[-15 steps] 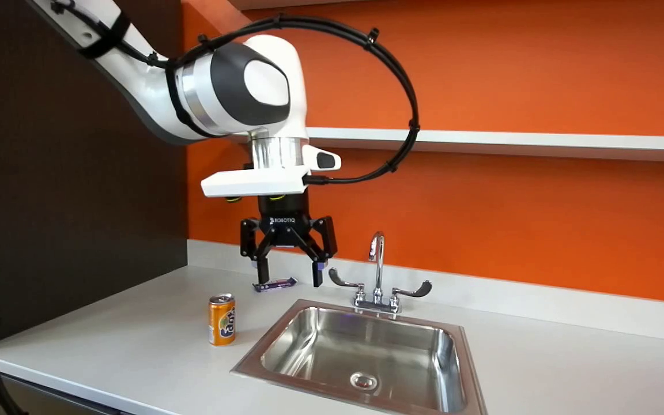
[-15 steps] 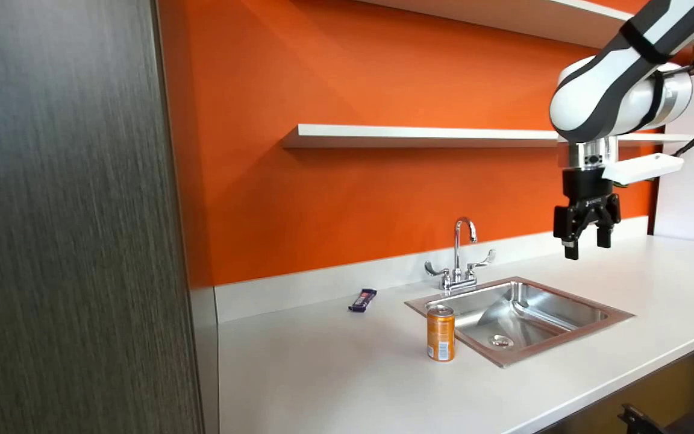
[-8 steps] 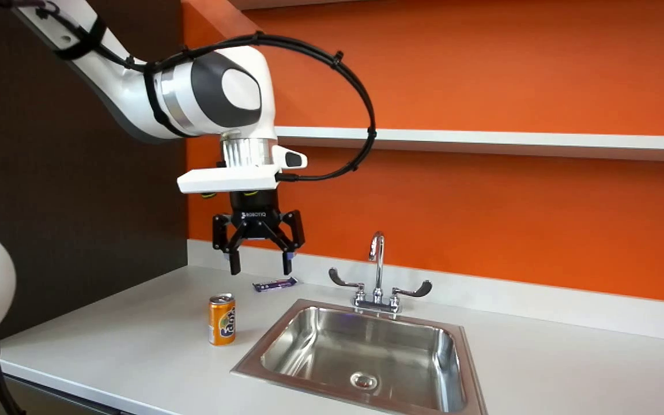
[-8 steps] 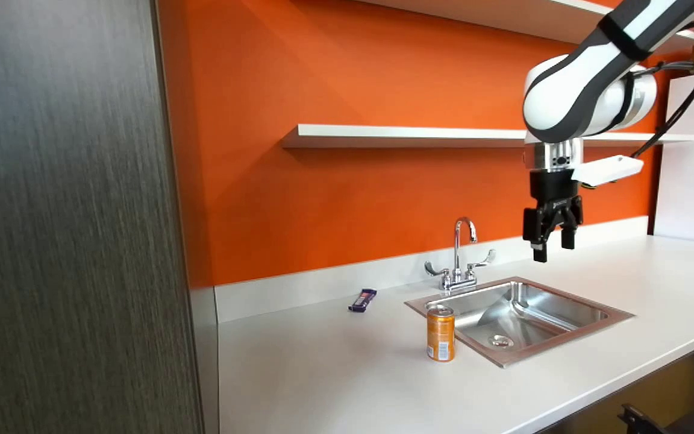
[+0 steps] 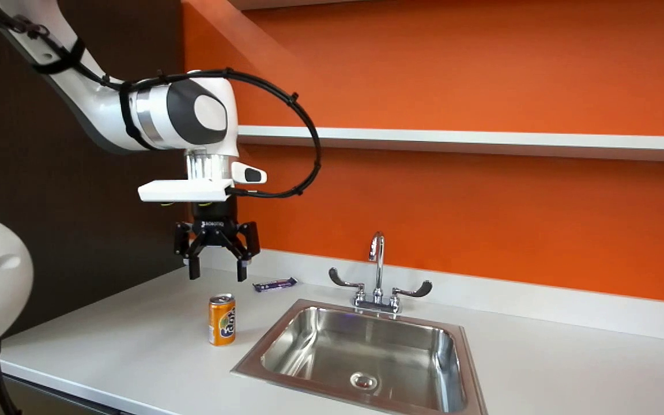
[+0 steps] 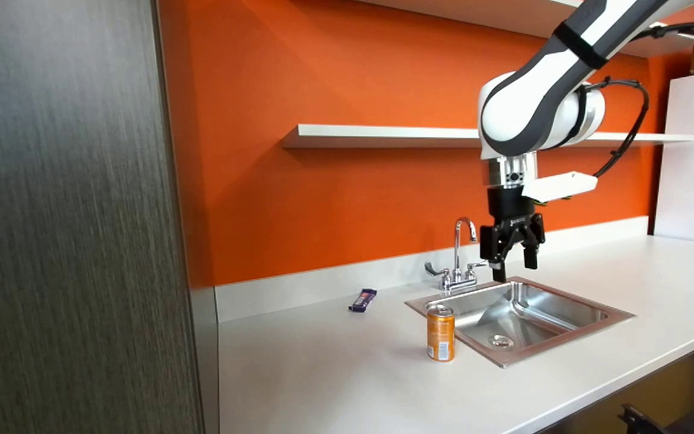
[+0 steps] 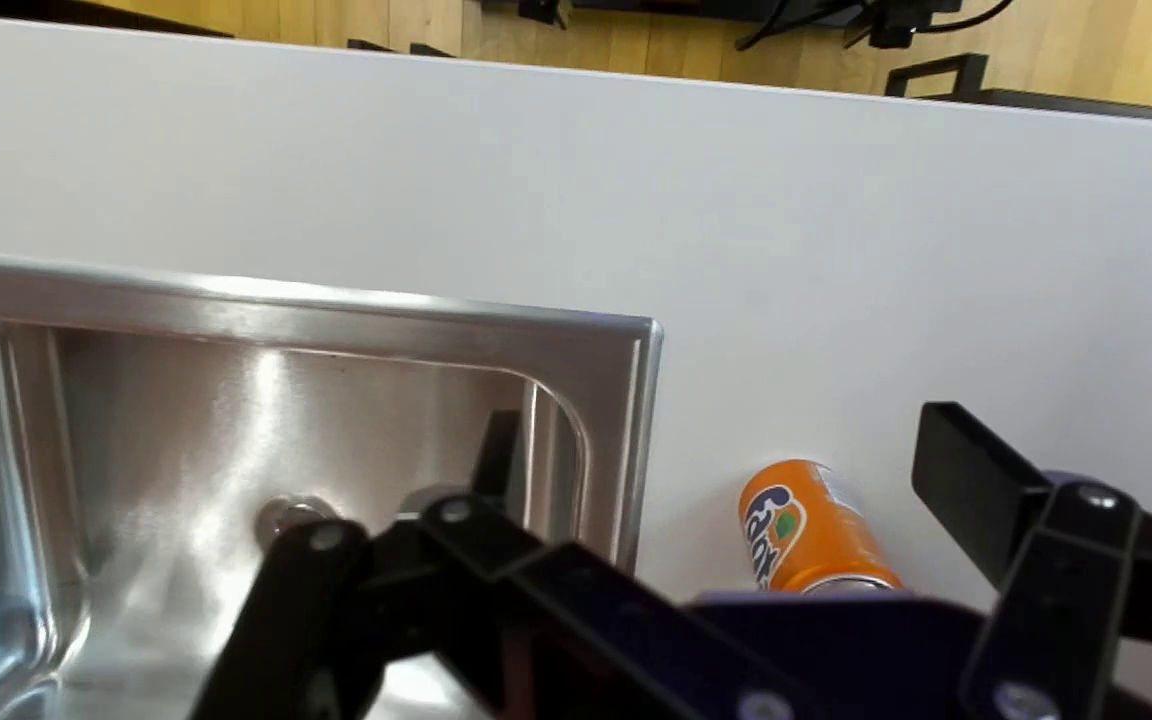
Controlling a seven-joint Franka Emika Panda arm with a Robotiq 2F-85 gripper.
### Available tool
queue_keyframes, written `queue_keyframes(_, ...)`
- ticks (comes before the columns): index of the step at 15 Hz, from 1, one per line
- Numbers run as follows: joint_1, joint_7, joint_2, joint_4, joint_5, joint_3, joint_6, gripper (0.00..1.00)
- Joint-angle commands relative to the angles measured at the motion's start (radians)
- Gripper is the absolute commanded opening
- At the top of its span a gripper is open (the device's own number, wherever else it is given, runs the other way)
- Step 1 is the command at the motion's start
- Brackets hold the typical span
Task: Put the can in the sink.
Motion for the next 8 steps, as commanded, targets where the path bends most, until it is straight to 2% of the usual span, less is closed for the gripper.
queue_keyframes(1, 0.013, 0.095, 0.102, 0.055, 0.062, 0.040, 0.011, 1.00)
queue_keyframes(8, 0.028, 0.184, 0.276, 0.126, 0.136, 0.074, 0.141, 1.00)
